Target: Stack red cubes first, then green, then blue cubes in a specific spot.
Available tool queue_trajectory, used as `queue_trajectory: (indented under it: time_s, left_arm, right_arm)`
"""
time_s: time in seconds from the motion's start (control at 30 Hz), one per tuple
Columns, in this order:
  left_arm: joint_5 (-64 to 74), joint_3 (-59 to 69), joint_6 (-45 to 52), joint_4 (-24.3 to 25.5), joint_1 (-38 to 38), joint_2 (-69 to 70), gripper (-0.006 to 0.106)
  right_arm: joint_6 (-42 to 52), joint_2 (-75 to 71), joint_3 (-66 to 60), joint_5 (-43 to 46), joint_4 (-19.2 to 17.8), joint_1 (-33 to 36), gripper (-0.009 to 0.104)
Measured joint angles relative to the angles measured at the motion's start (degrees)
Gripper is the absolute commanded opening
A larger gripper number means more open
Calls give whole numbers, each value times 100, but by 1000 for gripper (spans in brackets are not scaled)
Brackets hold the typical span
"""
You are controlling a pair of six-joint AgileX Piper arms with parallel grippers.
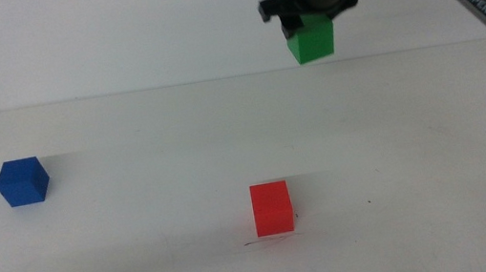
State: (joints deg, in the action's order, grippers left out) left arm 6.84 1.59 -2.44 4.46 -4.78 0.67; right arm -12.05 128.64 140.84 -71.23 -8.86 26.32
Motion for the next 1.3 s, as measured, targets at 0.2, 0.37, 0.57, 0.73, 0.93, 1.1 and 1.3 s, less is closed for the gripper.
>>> queue_trajectory:
  time_s: [0.2,0.37,0.57,0.73,0.93,1.1,1.3]
  left_arm:
    - [0,0,0,0,0,0,94]
    - [0,0,0,0,0,0,94]
    - [0,0,0,0,0,0,94]
    - [0,0,0,0,0,0,94]
    - [0,0,0,0,0,0,94]
    - [0,0,0,0,0,0,94]
    - [0,0,0,0,0,0,94]
  right_arm:
    - [-374,-1048,-1304,48,-533,594,-1]
    - [-1005,-2168,-3023,733,-540,881,-1]
    - [-2323,-3273,-4709,1554,-655,1206,-1]
    - [-2927,-3231,-5048,1548,-903,1582,-1]
    - [-3583,-2982,-5060,1735,-1286,2001,-1]
    - [-3856,-2628,-5060,1810,-1607,2173,-1]
    - [-3913,-2185,-5060,1861,-1607,2202,-1]
